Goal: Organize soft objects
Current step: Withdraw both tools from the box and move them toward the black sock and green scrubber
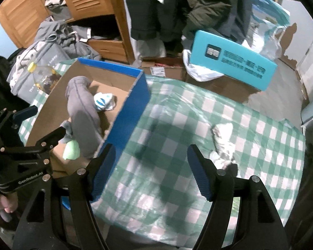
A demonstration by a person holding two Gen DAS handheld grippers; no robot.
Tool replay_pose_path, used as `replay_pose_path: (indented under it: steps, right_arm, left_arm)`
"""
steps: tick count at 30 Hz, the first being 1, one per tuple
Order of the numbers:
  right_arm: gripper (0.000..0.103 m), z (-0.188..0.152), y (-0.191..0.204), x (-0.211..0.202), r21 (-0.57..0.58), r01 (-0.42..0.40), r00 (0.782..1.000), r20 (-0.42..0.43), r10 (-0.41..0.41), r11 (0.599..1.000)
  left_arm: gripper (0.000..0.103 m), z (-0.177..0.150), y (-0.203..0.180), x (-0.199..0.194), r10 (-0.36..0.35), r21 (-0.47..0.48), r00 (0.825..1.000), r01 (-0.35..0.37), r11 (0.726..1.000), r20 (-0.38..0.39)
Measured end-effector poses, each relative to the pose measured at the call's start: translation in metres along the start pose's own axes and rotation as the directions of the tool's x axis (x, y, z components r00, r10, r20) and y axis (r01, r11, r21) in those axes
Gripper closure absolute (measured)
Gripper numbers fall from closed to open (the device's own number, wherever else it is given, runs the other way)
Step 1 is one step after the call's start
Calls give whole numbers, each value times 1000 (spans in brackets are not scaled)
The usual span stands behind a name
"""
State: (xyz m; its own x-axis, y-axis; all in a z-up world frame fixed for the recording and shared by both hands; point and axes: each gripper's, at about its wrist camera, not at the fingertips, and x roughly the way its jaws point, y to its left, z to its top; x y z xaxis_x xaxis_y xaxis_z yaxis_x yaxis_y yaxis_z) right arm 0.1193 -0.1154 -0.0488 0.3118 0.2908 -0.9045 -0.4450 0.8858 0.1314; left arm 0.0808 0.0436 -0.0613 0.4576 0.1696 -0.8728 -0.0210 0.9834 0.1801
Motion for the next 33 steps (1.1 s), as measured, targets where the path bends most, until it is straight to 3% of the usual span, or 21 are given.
replay_pose_path:
  steps: [14,33]
  right_arm:
    - [31,-35,-75,-9,126,46,999,-12,-45,991]
    - [31,-88,-160,-2,275,129,990,-84,-109,953]
  left_arm:
    - [22,11,-76,-4,-55,112,998,55,992,-4]
    - [22,19,-160,22,-129,194,987,146,970,-98]
